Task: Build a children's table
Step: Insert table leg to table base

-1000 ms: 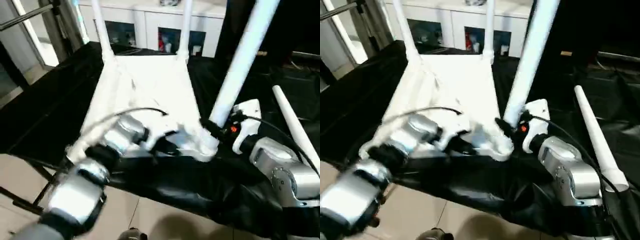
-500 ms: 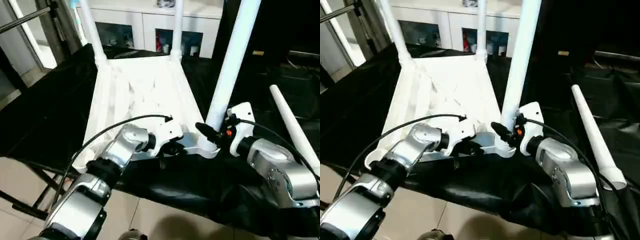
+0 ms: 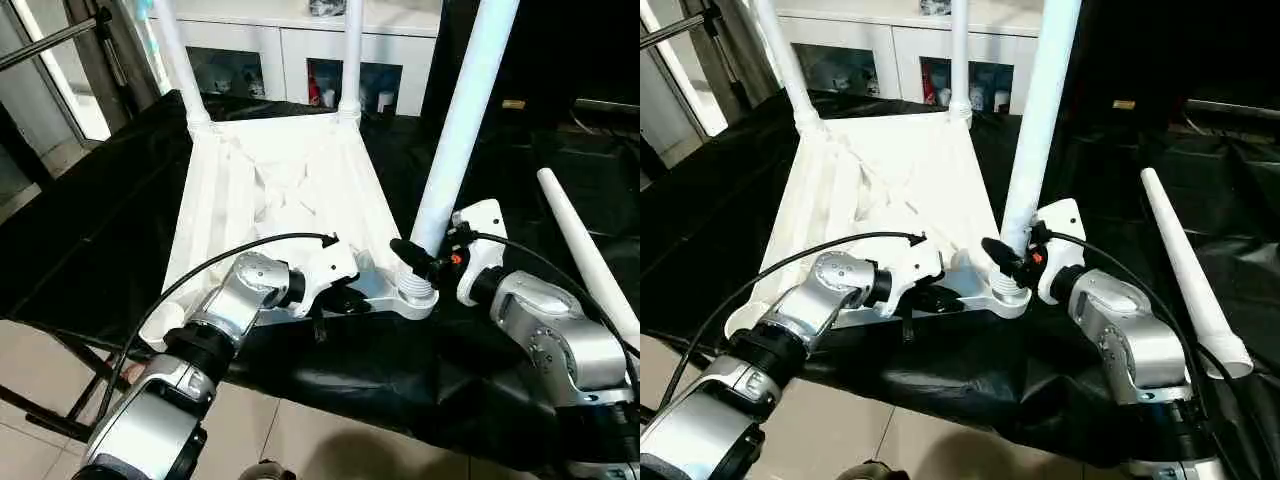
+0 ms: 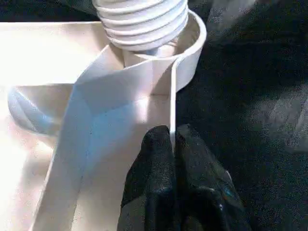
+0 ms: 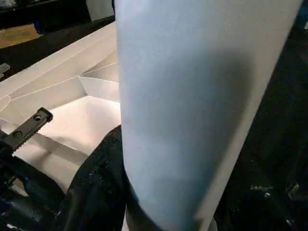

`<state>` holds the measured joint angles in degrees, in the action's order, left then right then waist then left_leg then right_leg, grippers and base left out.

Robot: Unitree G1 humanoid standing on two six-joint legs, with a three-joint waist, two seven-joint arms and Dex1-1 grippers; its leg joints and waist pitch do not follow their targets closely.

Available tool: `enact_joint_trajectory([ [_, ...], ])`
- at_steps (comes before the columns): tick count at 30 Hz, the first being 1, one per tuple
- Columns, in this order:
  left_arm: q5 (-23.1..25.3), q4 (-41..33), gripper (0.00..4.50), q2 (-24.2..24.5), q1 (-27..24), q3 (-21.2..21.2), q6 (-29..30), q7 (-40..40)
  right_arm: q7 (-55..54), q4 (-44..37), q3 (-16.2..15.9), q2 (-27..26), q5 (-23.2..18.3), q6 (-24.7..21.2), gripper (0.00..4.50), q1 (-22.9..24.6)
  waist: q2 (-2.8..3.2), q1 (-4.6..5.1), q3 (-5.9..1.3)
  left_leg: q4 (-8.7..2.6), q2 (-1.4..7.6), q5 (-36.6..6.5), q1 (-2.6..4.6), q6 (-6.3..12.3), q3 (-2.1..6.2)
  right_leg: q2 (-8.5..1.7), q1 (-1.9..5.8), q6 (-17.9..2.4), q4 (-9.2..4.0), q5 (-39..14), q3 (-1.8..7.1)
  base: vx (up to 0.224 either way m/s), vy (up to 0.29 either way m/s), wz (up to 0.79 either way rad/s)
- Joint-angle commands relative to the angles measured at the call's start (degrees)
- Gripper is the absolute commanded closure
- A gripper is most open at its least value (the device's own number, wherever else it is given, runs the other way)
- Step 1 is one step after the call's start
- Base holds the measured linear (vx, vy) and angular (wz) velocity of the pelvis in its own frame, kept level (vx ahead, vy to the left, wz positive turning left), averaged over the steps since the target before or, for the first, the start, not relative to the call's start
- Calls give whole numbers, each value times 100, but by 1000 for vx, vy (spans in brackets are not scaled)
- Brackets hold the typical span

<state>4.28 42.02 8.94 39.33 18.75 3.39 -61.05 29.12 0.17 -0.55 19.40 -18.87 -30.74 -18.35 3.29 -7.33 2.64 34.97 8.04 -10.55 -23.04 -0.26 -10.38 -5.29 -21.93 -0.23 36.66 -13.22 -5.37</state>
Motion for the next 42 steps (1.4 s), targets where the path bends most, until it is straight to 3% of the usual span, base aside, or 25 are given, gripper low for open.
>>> enact_joint_trajectory([
  [1,22,195,384,6,-75,43,8,16,16,61,-88,-5,66,-7,259,-76,-116,-8,-356,-450,592,-926,133,309,256,-587,239,-1338,-487,-377,388,0,0,0],
  [6,127,430,378,87,21,60,-55,59,29,69,-84,-5,75,6,259,-71,-127,-11,-349,-458,582,-966,126,275,256,-598,247,-1317,-492,-326,397,0,0,0],
  [8,187,490,378,149,48,103,-68,23,34,75,-87,-8,81,13,259,-72,-94,-20,-349,-461,589,-987,129,254,264,-606,245,-1300,-493,-387,396,0,0,0],
  [15,155,601,378,182,88,81,-13,-74,64,66,-95,-23,130,19,259,-50,-118,16,-328,-488,587,-1208,131,135,268,-610,241,-1238,-542,-778,403,0,0,0],
  [16,153,616,396,180,97,87,-5,-93,71,65,-98,-20,134,18,259,-47,-118,18,-327,-487,585,-1218,133,131,268,-610,238,-1235,-547,-792,405,0,0,0],
  [25,79,644,447,94,144,82,42,-157,288,-39,-251,201,185,-252,259,6,-127,46,-326,-478,586,-1109,128,240,264,-603,251,-1314,-530,-588,399,0,0,0],
  [29,44,645,450,50,147,47,28,-144,337,-33,-295,249,210,-337,259,15,-143,41,-323,-480,593,-1160,131,204,262,-617,245,-1272,-554,-824,407,0,0,0],
  [35,31,606,450,34,123,51,34,-135,387,37,-284,259,172,-358,259,-40,-150,47,-328,-483,591,-1087,129,241,260,-609,243,-1295,-535,-643,403,0,0,0],
  [41,22,591,450,24,120,50,21,-168,304,382,39,-2,-80,-291,259,-181,-144,52,-315,-494,592,-1227,129,179,264,-623,237,-1289,-570,-953,401,0,0,0],
  [42,23,591,450,24,125,48,20,-169,276,469,224,-98,-239,-329,259,-198,-146,60,-312,-503,597,-1247,133,167,266,-614,229,-1277,-568,-957,405,0,0,0],
])
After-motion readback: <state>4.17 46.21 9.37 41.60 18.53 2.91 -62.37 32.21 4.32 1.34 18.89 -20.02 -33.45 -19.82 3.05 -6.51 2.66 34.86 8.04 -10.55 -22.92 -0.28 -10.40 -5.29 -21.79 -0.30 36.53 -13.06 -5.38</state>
